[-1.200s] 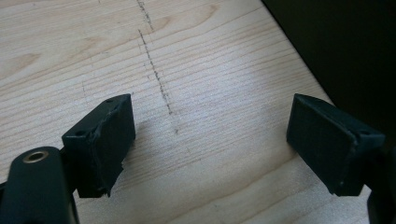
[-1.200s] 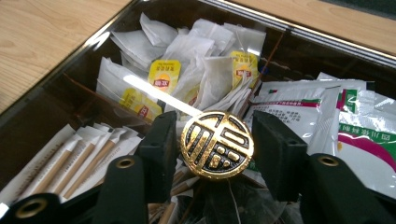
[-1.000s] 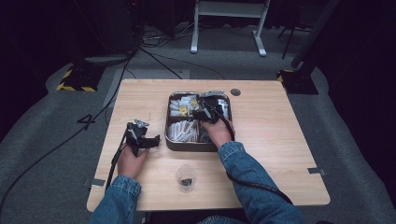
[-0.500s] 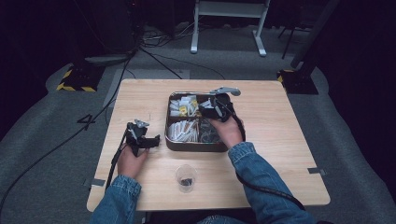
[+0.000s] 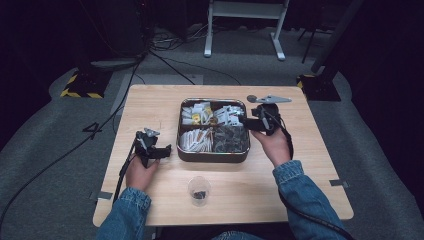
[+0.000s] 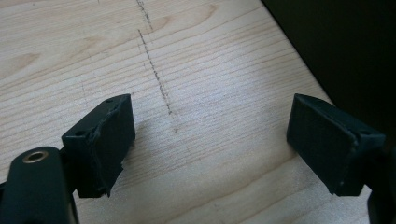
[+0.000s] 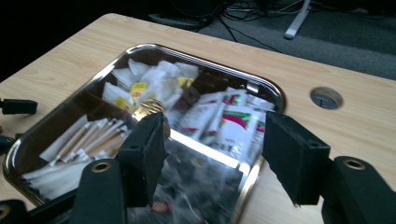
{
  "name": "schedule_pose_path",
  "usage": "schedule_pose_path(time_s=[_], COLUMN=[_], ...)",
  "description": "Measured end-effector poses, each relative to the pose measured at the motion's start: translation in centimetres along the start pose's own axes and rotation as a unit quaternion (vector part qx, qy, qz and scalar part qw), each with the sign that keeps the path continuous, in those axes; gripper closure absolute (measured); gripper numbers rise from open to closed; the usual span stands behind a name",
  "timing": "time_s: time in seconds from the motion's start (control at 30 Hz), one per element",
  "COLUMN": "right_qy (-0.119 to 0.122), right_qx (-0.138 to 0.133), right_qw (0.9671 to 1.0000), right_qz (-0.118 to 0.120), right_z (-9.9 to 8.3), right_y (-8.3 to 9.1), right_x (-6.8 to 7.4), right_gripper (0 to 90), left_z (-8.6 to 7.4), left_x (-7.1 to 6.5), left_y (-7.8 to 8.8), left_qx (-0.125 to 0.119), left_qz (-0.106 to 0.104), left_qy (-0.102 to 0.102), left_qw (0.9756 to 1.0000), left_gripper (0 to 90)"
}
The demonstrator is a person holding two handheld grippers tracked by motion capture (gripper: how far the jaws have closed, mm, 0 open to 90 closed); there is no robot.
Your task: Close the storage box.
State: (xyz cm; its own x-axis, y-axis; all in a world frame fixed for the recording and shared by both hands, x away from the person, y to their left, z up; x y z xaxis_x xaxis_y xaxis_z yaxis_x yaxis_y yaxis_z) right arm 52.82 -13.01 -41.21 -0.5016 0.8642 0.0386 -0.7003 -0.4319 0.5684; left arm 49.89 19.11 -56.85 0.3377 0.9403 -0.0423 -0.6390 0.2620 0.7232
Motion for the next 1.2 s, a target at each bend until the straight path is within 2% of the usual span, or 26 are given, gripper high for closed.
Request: schedule_pose_path(time_s=[0.17,0.4,0.67,0.83,0.97,1.03,1.13,1.2], right_qy=[-0.005,-0.001,-0.027,-0.028,-0.052,-0.048,-0.017,-0.015], right_qx=[0.010,0.023,0.045,0.047,0.054,0.054,0.069,0.077], right_qw=[0.9999,0.9996,0.9980,0.9972,0.9955,0.9953,0.9934,0.9934], right_qz=[-0.006,-0.018,-0.036,-0.052,-0.059,-0.066,-0.090,-0.084], right_z=[-1.7,-4.2,-8.1,-10.9,-13.5,-14.2,-15.4,-16.3], right_y=[1.0,1.4,1.1,0.5,0.0,-0.1,0.0,0.0], right_x=[-2.0,-4.6,-7.7,-9.9,-11.8,-12.5,-13.9,-14.7], right_gripper=[38.0,37.6,38.2,39.1,41.5,41.6,41.9,41.4], left_z=[0.0,0.0,0.0,0.0,0.0,0.0,0.0,0.0], left_x=[0.0,0.0,0.0,0.0,0.0,0.0,0.0,0.0], left_y=[0.0,0.0,0.0,0.0,0.0,0.0,0.0,0.0], left_qx=[0.000,0.000,0.001,0.000,0.000,0.000,0.000,0.000], left_qz=[0.000,0.000,-0.002,-0.002,-0.002,-0.001,-0.002,-0.002], left_qy=[0.000,0.000,-0.002,-0.002,-0.002,-0.003,-0.004,-0.003], left_qw=[1.0000,1.0000,1.0000,1.0000,1.0000,1.0000,1.0000,1.0000], left_gripper=[15.9,15.8,15.8,15.8,15.8,15.8,15.8,15.8])
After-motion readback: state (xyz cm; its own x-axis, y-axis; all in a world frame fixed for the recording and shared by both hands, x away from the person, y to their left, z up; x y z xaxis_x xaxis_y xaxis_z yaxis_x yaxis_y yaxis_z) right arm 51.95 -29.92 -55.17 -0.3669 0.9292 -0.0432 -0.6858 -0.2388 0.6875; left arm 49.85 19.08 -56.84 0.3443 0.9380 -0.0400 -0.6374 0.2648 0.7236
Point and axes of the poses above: each handheld gripper's, and its own axes: y roughly backward along the jaws, z roughly out of its top, x roughly to its left, the point moved 9 cm from there along -y, roughly forward along the jaws, and after that the axes turned 1 degree about -z, right-handed, at the moved point
